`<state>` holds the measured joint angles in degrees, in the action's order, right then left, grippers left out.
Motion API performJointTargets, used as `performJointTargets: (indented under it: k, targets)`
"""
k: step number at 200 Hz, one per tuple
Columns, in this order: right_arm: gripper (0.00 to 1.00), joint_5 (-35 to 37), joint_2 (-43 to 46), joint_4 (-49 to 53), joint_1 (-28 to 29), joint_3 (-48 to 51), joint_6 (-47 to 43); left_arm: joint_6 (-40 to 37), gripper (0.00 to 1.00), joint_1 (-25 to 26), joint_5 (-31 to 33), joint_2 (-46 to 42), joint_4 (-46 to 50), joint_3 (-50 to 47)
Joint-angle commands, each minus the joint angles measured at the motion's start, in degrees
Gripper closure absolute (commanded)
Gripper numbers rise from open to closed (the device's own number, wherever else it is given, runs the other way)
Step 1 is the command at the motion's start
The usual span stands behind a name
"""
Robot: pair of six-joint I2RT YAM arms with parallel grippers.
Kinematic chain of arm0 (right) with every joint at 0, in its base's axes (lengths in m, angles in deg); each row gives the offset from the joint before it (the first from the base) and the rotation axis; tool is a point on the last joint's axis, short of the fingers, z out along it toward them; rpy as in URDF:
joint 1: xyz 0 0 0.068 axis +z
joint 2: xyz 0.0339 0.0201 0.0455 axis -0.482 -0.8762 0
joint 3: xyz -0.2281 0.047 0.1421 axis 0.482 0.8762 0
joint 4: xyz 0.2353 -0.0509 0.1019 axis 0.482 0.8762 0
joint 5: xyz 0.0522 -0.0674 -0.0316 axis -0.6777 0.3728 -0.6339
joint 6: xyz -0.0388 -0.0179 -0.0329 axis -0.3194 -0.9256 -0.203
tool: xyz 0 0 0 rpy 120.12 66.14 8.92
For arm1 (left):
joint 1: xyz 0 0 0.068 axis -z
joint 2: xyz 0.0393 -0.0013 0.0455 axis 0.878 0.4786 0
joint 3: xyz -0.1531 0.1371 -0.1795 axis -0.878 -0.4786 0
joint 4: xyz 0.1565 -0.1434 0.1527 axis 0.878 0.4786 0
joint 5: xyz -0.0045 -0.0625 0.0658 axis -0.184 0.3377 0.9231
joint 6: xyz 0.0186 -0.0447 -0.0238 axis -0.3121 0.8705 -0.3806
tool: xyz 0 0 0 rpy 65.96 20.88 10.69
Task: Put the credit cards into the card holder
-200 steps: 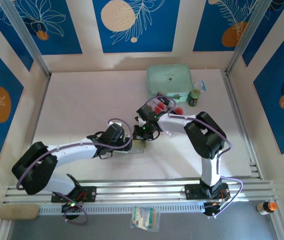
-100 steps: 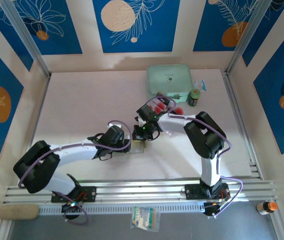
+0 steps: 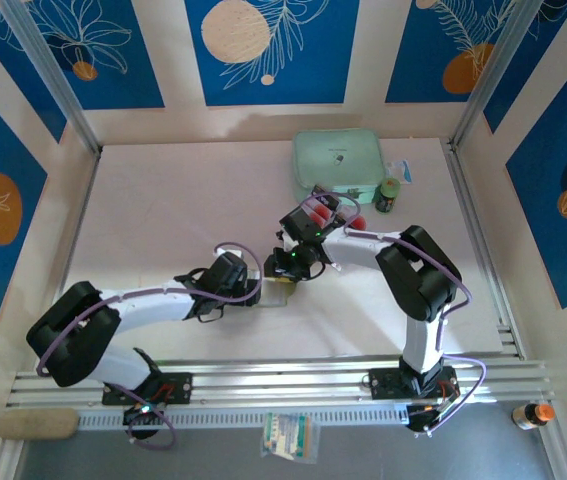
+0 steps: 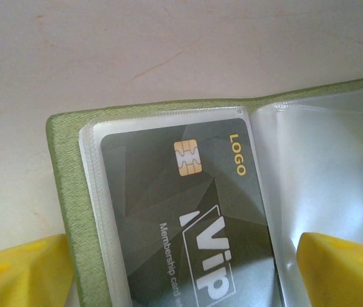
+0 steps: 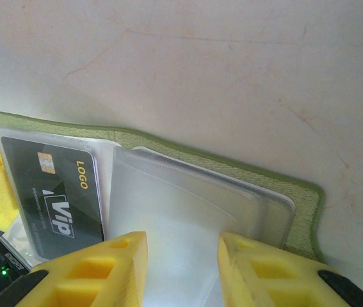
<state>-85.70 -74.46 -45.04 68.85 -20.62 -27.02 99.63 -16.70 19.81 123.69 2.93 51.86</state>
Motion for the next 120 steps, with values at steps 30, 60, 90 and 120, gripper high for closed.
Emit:
performJointTargets:
  k: [30,60,90,120]
  targets:
    - [0.57,-0.34,1.22,-0.55,0.31,0.99,1.03,0.77,0.15,0.46,0.88,-1.06,-0.11,-1.38]
    - [0.51,0.43,3.18,-0.78,0.22,2.04,1.28,0.71,0.15,0.41,0.86,-1.06,-0.19,-1.47]
    - [0.46,0.63,4.95,-1.52,0.22,3.33,2.0,0.73,0.16,0.42,0.86,-0.97,-0.29,-1.49]
    - [0.42,0.29,6.01,-2.52,0.31,4.27,2.97,0.69,0.16,0.47,0.86,-0.97,-0.44,-1.49]
